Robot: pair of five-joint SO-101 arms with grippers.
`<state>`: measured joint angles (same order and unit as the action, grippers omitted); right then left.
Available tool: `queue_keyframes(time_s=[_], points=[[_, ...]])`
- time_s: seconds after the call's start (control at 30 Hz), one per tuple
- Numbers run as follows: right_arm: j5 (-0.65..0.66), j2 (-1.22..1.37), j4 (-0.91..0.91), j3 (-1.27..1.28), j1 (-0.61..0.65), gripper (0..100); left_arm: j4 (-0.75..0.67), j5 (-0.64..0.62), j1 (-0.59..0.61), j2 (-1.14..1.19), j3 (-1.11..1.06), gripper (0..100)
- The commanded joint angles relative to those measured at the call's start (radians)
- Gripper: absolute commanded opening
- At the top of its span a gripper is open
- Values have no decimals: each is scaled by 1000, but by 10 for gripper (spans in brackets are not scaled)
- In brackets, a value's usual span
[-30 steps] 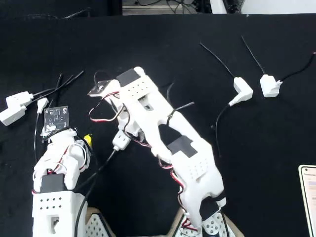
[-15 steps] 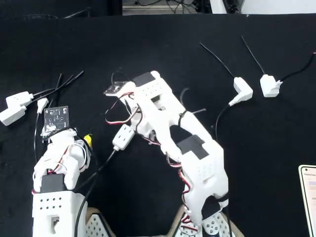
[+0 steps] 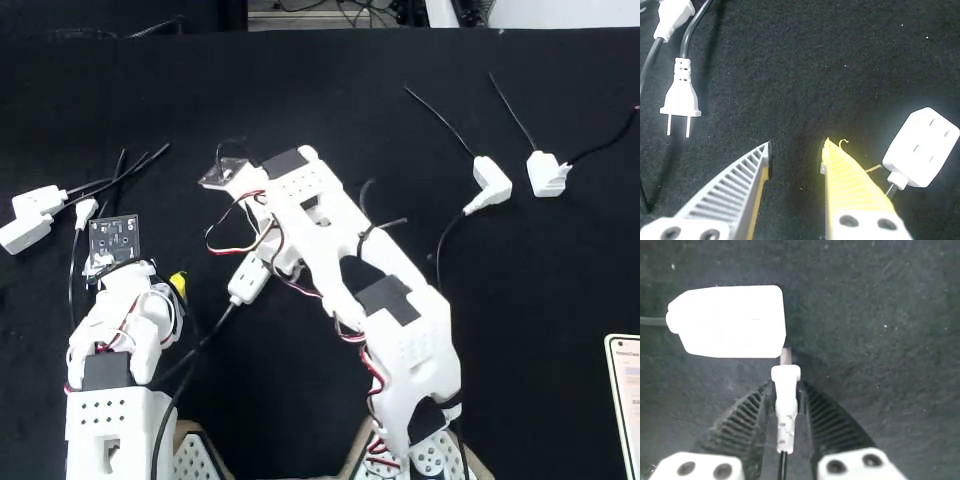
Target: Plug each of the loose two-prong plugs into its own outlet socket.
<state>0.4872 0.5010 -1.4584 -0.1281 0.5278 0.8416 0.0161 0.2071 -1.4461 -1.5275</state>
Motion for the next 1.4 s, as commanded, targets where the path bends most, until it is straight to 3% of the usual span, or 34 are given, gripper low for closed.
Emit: queue_keyframes(time_s=[0.0, 0.27, 0.53, 0.83, 0.93, 1.1, 1.2, 1.37], points=[[2, -33, 26, -10, 17, 11, 8, -9, 10, -11, 21, 177], [-2, -68, -110, -12, -14, 11, 8, -9, 10, -11, 21, 177], [3, -182, -25, 185, -34, 11, 8, -9, 10, -11, 21, 177], [-5, -288, -29, 114, -110, 11, 8, -9, 10, -11, 19, 177], [-77, -417, 61, 194, -117, 11, 8, -9, 10, -11, 19, 177], [-198, -677, 334, 515, -17, 11, 8, -9, 10, -11, 19, 177], [-206, -791, 463, 704, 43, 11, 8, -9, 10, -11, 19, 177], [-199, -822, 532, 878, 12, 11, 8, -9, 8, -11, 19, 177]])
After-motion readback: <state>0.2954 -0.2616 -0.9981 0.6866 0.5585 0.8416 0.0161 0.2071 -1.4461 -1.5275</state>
